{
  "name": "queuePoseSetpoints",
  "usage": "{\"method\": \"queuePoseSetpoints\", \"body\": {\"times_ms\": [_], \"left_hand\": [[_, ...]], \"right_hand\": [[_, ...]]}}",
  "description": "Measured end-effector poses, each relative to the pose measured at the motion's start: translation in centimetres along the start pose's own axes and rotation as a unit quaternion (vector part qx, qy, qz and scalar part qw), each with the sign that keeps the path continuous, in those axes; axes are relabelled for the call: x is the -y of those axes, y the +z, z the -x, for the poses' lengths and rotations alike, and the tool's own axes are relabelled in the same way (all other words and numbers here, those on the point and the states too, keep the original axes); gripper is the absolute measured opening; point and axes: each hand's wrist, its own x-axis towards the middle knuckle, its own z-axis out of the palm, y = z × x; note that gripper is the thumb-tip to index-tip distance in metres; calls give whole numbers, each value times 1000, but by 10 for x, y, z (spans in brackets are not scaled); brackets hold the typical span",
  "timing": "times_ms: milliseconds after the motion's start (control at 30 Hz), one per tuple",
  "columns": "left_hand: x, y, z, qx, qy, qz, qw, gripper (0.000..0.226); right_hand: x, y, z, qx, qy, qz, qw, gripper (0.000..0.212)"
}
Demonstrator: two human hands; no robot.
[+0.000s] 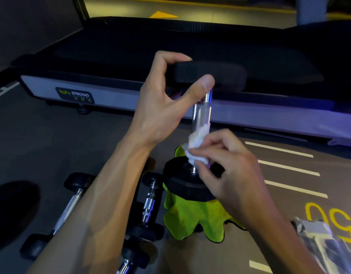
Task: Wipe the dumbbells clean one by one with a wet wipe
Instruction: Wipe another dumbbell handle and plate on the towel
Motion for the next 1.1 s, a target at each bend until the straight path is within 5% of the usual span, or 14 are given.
{"method": "queuePoseSetpoints", "body": {"times_ms": [100,300,467,667,1100], "left_hand": [[1,0,-1,-6,-13,32,999,28],[2,-1,-3,1,-26,32,999,19],[2,-1,-6,-4,-28,25,999,20],[2,4,-8,4,-19,20,1000,19],[5,4,-8,9,1,25,1000,16]], "right_hand": [[-1,-4,-6,15,-17,6,1000,18],[3,8,-44,-193,-17,19,981,19],[-3,13,-11,-100,-20,41,994,27],[-1,6,-42,-170,-21,66,983,26],[-4,-6,-22,-16,-63,97,993,45]]}}
